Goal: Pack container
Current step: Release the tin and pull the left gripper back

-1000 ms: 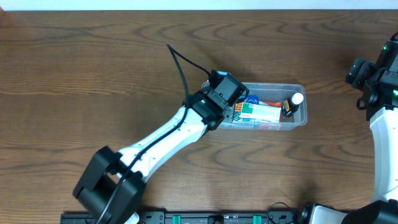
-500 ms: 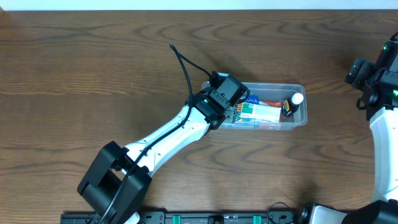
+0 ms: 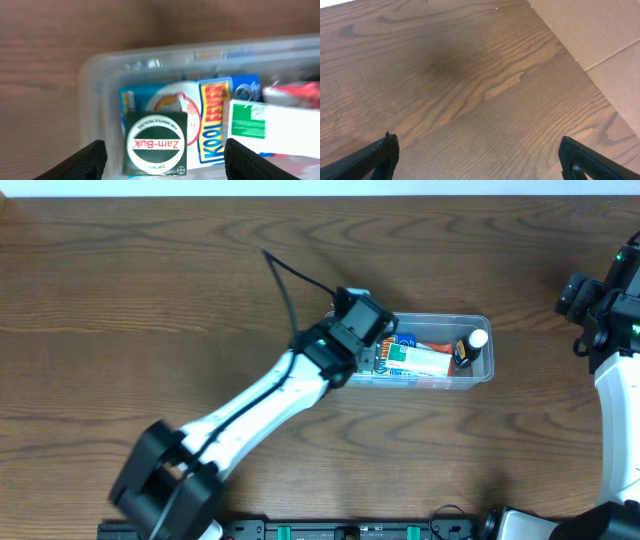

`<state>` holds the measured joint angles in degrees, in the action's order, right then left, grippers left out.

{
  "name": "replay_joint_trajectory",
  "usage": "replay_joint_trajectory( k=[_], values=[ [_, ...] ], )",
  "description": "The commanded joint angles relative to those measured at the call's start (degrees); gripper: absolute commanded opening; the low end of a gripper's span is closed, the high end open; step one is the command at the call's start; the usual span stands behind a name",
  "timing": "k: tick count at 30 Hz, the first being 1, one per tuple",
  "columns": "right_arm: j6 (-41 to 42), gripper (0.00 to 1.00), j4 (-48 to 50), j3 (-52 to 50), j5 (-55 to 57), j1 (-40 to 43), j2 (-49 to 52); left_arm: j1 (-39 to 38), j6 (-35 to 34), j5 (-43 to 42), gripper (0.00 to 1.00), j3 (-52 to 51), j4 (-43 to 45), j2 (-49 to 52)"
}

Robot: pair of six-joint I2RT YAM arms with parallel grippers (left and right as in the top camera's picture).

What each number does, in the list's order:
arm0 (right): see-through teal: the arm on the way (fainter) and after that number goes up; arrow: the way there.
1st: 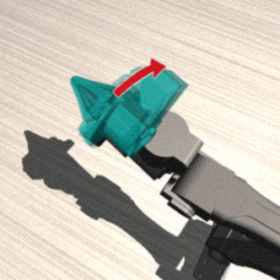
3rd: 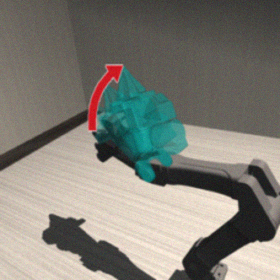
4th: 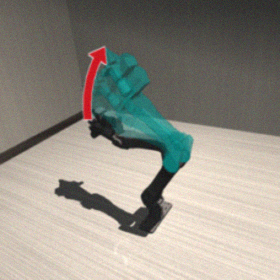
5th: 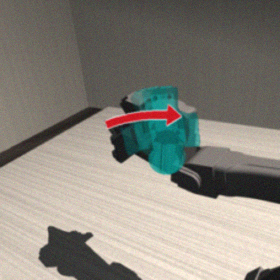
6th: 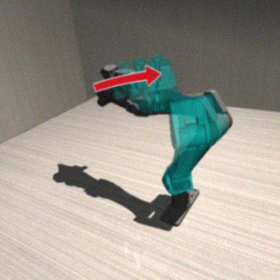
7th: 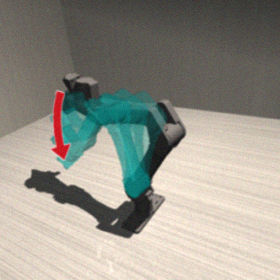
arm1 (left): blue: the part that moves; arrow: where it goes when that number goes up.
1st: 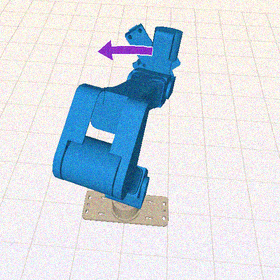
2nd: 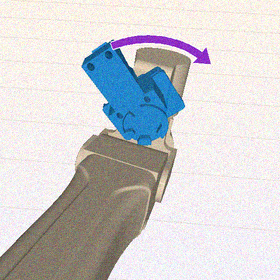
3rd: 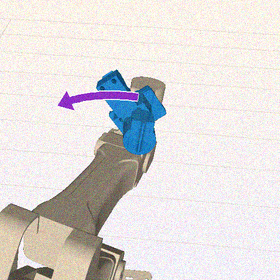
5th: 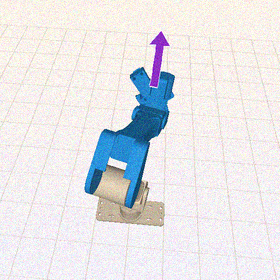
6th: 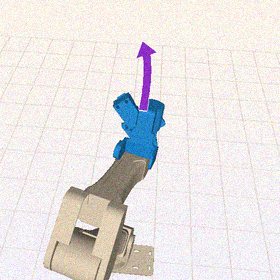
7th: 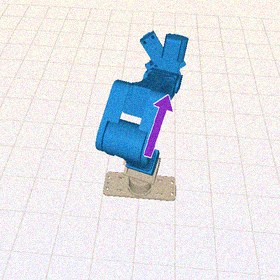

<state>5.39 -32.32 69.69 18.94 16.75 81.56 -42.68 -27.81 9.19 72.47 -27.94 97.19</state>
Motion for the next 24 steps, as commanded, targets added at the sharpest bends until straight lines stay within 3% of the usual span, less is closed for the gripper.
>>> replay_joint_trajectory(
  k=[1, 7, 13, 18, 24],
  values=[
    [-0.8, 0.99, -0.1, 0.9, 0.5, 0.3, -0.7, 2.9, 2.9, 0.6, 0.76, 0.6, -0.9, -6.6],
    [-0.8, 0.99, -0.1, 0.9, 0.5, 0.3, -0.7, 9.9, 3.1, 0.6, 0.93, 0.6, -5.4, -18.4],
    [-0.7, 0.99, -0.1, 0.9, 0.5, 0.3, -0.7, 14.9, 3.1, 2.8, 0.97, 0.5, -9.3, -31.2],
    [-0.8, 0.99, -0.1, 0.9, 0.5, 0.3, -0.7, 15.3, 3.1, 9.9, 0.98, 0.2, -13.3, -42.0],
    [-0.8, 0.99, -0.1, 0.9, 0.5, 0.3, -0.7, 15.3, 3.0, 11.2, 1.0, -4.2, -14.1, -55.4]
  ],
)
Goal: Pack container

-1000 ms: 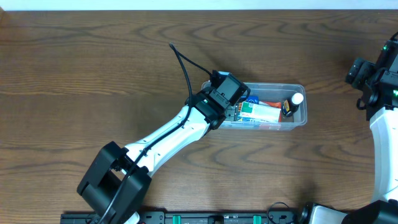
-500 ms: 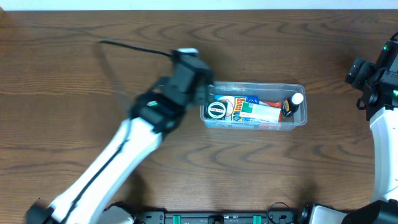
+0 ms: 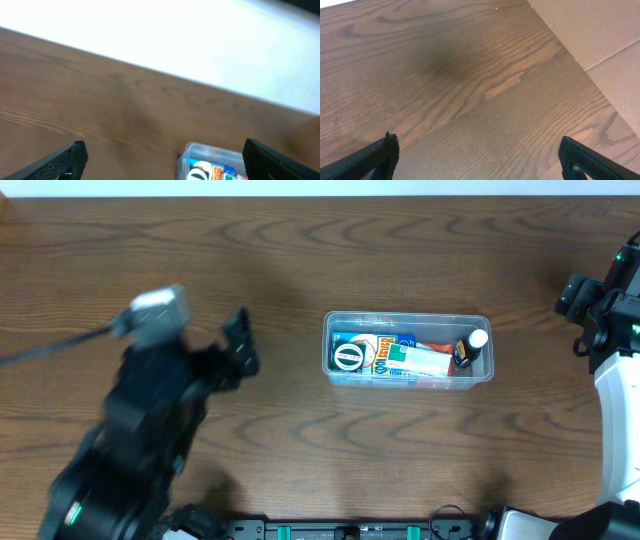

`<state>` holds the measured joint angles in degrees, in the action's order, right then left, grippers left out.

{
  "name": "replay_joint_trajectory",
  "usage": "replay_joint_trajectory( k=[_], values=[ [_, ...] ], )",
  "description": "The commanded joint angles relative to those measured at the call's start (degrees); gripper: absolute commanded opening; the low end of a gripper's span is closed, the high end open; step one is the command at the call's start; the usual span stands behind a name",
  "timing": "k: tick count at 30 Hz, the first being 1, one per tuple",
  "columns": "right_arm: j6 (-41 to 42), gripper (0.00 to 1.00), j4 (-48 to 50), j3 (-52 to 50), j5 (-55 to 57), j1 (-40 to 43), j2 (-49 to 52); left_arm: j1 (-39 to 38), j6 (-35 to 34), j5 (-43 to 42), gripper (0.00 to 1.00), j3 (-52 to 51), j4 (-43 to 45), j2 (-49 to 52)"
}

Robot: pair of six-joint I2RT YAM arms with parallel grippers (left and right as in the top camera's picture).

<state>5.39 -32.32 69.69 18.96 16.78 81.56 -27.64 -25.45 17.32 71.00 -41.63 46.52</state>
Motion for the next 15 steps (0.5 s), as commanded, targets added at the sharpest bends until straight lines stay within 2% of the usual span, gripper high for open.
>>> replay_joint_trajectory(
  k=[1, 7, 11, 15],
  values=[
    [-0.8, 0.99, -0.1, 0.9, 0.5, 0.3, -0.7, 0.2, 0.7, 4.4, 0.98, -3.6, -0.4, -6.9],
    [-0.7, 0.99, -0.1, 0.9, 0.5, 0.3, -0.7, 0.2, 0.1, 14.8, 0.98, -9.9, -0.6, -19.5],
    [-0.8, 0.99, -0.1, 0.9, 0.5, 0.3, -0.7, 0.2, 0.1, 16.4, 0.98, -13.0, -2.0, -23.7],
    [-0.7, 0.99, -0.1, 0.9, 0.5, 0.3, -0.7, 0.2, 0.1, 16.4, 0.98, -13.4, -6.0, -23.7]
  ],
)
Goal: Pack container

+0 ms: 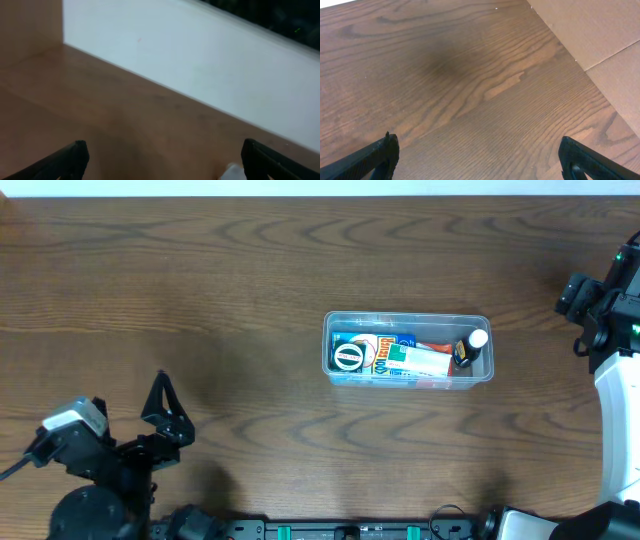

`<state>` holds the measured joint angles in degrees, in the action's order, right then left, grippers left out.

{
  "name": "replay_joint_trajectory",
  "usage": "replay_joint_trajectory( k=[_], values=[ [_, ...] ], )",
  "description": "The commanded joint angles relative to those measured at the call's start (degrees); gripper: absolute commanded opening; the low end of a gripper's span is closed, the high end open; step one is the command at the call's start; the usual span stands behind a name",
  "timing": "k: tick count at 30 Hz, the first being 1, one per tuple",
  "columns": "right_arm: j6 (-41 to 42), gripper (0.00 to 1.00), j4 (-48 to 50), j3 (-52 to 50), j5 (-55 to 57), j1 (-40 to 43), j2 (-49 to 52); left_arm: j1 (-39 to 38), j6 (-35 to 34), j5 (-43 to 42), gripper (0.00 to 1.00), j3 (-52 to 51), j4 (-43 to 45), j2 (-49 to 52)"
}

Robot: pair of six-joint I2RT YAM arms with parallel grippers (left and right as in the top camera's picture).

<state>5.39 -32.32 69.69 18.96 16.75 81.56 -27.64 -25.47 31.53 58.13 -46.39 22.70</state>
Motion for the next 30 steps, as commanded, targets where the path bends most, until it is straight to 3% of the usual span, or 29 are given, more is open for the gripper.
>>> replay_joint_trajectory(
  k=[1, 10, 21, 30],
  values=[
    [-0.8, 0.99, -0.1, 0.9, 0.5, 0.3, -0.7, 0.2, 0.1, 2.2, 0.98, -0.5, -2.2, 0.1],
    [-0.7, 0.99, -0.1, 0.9, 0.5, 0.3, -0.7, 0.2, 0.1, 2.2, 0.98, -0.5, -7.4, 0.2],
    [-0.8, 0.99, -0.4, 0.8, 0.3, 0.2, -1.0, 0.2, 0.1, 2.2, 0.98, -0.5, -7.6, 0.2],
    [-0.8, 0.99, -7.4, 0.6, 0.3, -3.5, -18.7, 0.2, 0.1, 2.2, 0.98, -0.5, -7.6, 0.2]
  ],
)
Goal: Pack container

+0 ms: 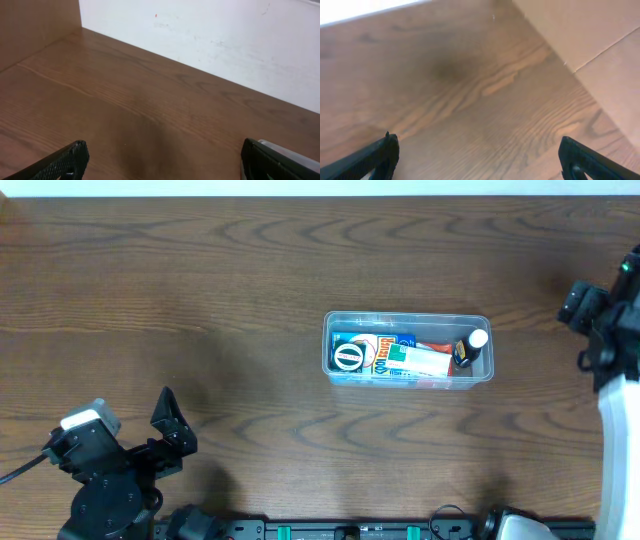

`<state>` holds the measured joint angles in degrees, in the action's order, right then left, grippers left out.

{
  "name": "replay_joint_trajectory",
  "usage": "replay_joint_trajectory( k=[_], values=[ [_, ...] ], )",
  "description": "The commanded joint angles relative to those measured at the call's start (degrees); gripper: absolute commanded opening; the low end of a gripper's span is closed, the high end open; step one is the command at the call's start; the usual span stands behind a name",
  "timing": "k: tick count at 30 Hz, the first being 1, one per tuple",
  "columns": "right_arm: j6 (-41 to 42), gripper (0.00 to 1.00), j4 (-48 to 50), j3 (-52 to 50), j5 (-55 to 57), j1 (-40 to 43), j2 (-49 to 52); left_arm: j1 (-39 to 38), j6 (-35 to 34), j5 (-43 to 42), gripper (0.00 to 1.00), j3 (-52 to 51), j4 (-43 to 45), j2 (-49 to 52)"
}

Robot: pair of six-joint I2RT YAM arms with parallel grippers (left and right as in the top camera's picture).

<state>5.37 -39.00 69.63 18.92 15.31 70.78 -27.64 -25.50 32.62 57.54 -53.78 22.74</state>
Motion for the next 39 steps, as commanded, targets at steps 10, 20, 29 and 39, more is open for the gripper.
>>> replay_joint_trajectory(
  k=[10, 20, 29, 39],
  values=[
    [-1.1, 0.99, -1.8, 0.7, 0.9, -14.4, -33.8, 0.2, 0.1, 1.1, 0.98, 0.1, -0.2, 0.1],
    [-1.1, 0.99, -10.6, -5.7, -8.1, -19.1, -54.3, 0.2, 0.1, 1.1, 0.98, 0.1, -0.2, 0.1],
    [4.7, 0.99, 2.6, -30.4, -8.3, -19.1, -65.0, 0.2, 0.1, 1.1, 0.98, 0.1, -0.2, 0.1],
    [5.3, 0.99, 40.2, -57.2, -13.4, -19.1, -66.2, 0.2, 0.1, 1.1, 0.98, 0.1, -0.2, 0.1]
  ],
)
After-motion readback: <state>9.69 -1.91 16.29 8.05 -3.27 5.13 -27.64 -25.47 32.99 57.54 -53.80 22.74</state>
